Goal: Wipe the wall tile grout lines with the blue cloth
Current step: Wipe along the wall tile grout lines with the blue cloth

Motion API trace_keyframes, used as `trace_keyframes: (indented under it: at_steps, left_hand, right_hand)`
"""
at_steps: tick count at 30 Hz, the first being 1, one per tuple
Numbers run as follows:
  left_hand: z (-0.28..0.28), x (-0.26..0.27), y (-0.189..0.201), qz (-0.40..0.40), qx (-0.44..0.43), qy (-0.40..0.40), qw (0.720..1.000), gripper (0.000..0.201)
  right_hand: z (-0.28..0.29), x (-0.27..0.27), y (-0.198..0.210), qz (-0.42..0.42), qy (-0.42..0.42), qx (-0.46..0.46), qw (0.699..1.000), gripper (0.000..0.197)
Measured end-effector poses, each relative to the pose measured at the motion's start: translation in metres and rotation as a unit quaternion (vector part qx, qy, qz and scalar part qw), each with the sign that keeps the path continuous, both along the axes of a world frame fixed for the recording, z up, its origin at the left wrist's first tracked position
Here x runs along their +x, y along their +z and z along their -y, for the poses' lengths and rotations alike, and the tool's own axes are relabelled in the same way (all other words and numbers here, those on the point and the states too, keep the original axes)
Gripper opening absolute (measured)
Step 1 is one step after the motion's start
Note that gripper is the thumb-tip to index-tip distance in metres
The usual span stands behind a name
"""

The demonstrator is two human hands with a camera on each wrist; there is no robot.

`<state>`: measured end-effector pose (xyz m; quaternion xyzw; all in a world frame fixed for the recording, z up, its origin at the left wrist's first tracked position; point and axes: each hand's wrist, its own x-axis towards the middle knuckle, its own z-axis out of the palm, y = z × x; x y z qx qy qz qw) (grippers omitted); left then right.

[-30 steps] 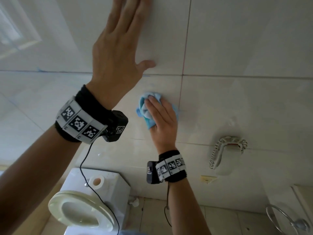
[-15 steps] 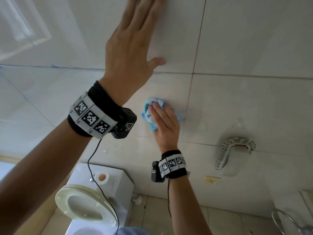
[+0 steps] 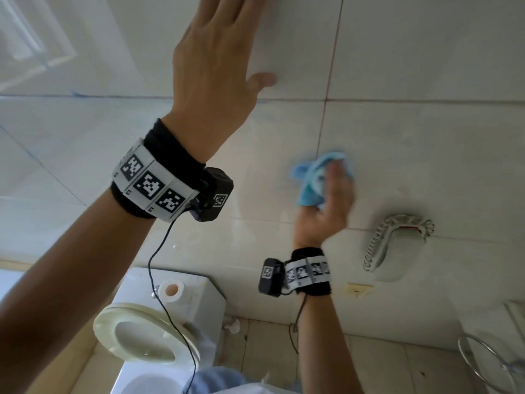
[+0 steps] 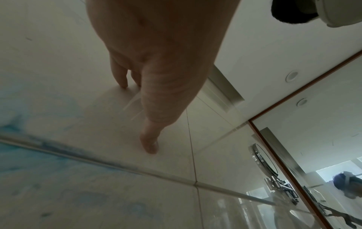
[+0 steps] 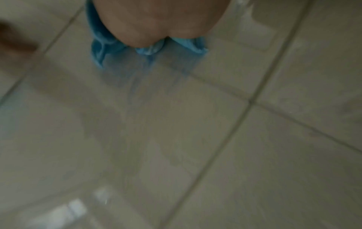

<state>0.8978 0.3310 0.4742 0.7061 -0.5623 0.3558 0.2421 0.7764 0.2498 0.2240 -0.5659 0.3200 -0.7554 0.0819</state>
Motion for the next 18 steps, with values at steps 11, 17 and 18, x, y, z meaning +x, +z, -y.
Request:
trace_keyframes:
  at_steps: [11,17,18]
  left_hand:
    - [0.001,-0.001,-0.011,-0.026,0.033,0.062,0.997,0.062]
    - [0.006,-0.004,-0.020,-0.028,0.031,0.042,0.998,0.061]
    - [0.008,-0.005,-0.025,-0.033,0.027,0.032,0.999,0.062]
  right_hand:
    - [0.037,-0.044,-0.027,0.035,-0.081,-0.049,0.995,0.035]
    - [0.026,-0.027,-0.050,0.118,-0.053,0.017,0.991,0.037]
    - [0.014,-0.016,-0.054,0.100,-0.029,0.016,0.994,0.037]
